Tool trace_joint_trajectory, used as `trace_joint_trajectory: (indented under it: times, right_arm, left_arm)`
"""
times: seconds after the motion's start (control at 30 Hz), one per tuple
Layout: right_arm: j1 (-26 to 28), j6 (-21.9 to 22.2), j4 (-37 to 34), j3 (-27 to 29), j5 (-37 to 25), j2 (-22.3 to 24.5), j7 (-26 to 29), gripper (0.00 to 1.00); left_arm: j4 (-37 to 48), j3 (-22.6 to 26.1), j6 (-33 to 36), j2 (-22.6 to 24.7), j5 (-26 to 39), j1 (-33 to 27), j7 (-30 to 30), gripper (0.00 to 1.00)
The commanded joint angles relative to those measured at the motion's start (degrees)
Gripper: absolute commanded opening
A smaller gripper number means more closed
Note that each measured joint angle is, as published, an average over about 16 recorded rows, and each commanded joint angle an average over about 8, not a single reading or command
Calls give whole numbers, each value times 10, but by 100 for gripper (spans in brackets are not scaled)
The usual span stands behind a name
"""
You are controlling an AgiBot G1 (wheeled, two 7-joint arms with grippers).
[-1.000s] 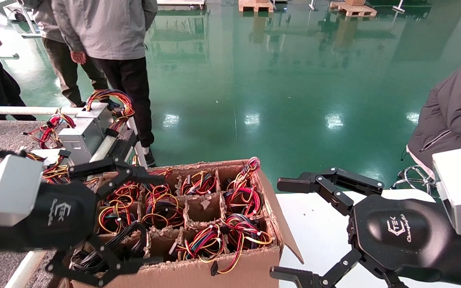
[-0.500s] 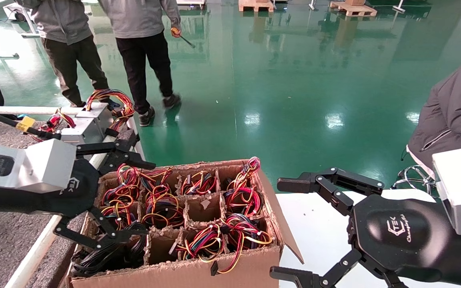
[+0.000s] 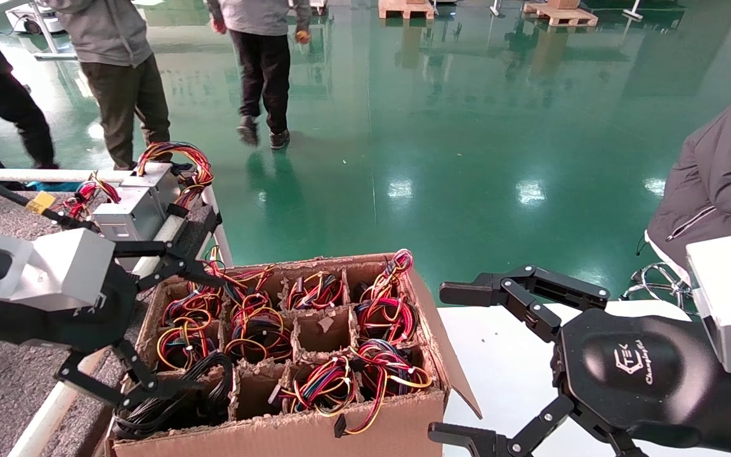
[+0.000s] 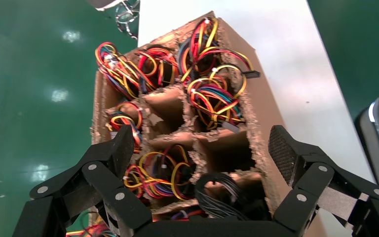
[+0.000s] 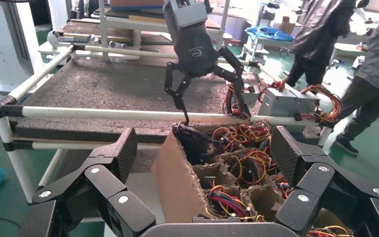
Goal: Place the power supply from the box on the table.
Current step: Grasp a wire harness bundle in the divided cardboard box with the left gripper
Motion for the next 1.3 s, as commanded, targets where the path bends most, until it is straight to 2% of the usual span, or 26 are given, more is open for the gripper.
trace_joint_trajectory:
  times: [0.03,0.27,0.67,1.3]
  right_arm:
    - [0,0,0,0,0,0,0,100]
    - [0,0,0,0,0,0,0,100]
    - [0,0,0,0,0,0,0,100]
    - [0,0,0,0,0,0,0,100]
  left_arm:
    - [2,20,1,-3,-10,-11,-2,100]
    - [5,82,4,-14,-34,-35,-3,100]
    - [15,159,8,-21,-65,-50,6,100]
    - [94,234,13,-2,-89,-54,64,100]
